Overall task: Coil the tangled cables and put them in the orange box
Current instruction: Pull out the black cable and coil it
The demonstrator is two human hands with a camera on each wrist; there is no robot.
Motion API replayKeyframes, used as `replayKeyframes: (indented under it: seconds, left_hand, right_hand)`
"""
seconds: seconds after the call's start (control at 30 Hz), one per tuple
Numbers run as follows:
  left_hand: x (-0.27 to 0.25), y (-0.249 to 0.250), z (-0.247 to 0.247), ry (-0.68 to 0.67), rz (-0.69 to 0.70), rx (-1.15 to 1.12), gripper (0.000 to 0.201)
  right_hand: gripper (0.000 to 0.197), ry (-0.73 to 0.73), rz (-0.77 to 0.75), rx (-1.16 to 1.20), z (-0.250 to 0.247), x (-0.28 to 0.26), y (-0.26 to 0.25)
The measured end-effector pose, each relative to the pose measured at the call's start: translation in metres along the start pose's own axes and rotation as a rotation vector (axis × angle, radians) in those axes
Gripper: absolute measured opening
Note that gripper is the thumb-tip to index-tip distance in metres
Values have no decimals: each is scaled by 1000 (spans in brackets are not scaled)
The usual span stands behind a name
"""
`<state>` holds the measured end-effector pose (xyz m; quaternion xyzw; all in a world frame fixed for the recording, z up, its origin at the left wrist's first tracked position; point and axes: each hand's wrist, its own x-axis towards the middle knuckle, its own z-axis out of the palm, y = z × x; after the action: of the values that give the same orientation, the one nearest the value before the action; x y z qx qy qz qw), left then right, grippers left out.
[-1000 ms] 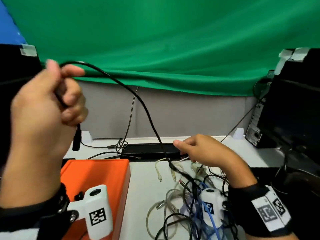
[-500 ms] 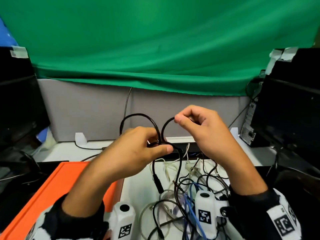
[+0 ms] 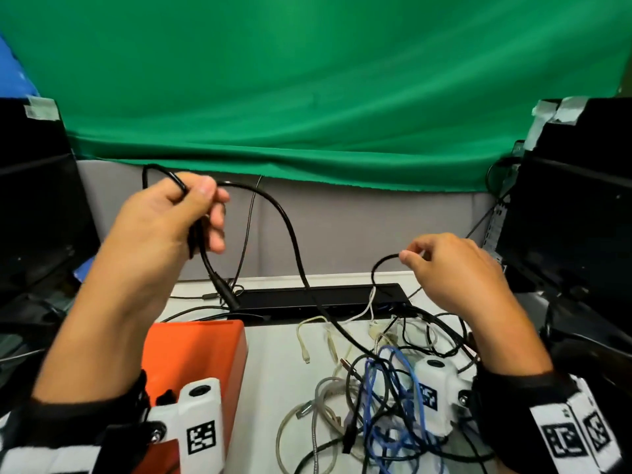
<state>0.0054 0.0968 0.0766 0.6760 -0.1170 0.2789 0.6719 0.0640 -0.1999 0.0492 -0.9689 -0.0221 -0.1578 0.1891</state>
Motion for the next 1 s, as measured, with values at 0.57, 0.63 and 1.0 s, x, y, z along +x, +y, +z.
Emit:
replayKeyframes:
  seconds: [0.57, 0.63, 1.0]
  left_hand:
    - [-7, -11, 22, -178, -180, 19, 40]
    - [-5, -9, 13, -156, -218, 12, 40]
    - [-23, -2, 33, -583, -233, 178, 58]
  right_hand:
    - [23, -187, -297, 825, 5, -17, -38]
    - [18, -145, -275, 575, 4, -6, -19]
    - [63, -139, -562, 610, -2, -44, -58]
